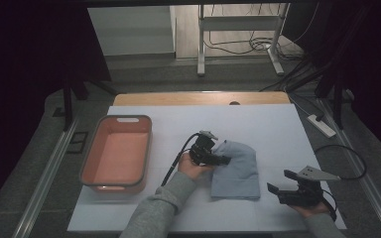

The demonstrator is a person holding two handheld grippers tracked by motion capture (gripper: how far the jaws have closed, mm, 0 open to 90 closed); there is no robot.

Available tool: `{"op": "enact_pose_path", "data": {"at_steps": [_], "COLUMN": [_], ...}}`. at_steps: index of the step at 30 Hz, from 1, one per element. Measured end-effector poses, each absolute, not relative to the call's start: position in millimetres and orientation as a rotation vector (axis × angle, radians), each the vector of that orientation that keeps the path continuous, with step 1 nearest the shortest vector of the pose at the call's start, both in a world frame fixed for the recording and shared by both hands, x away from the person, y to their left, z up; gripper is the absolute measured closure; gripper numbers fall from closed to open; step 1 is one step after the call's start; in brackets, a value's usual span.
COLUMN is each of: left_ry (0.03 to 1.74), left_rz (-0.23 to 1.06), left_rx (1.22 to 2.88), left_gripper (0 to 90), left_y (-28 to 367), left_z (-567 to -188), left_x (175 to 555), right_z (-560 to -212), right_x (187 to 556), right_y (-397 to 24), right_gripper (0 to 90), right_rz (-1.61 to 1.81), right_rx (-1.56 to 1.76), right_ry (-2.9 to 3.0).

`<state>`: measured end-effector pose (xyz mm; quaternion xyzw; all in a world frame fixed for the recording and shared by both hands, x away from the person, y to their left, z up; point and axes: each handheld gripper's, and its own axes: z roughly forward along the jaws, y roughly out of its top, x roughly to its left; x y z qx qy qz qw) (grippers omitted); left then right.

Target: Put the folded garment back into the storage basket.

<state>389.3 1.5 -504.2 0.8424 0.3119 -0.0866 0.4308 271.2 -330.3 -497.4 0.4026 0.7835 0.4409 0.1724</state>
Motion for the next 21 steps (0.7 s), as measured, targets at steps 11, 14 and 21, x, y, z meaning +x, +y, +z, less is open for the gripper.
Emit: {"op": "enact_pose_path", "data": {"at_steps": [11, 14, 21], "left_ry": [0.744, 0.728, 0.712], "left_rz": [-0.210, -0.203, -0.189], "left_rx": [2.040, 2.022, 1.987], "left_gripper": [62.8, 62.8, 62.9], "left_y": [9.3, 13.0, 22.6], "left_z": [-487.6, -481.0, -469.9], "left_x": [379.6, 375.7, 370.0], "right_z": [-497.0, -496.9, -496.9], "right_x": [270.9, 270.9, 270.9], "right_y": [-331.8, -332.1, -331.8], "right_gripper": [14.0, 14.0, 14.0], "right_rz": [1.252, 1.250, 1.247], "right_rx": [1.145, 1.146, 1.146], "right_ry": [2.212, 2.210, 2.210]}}
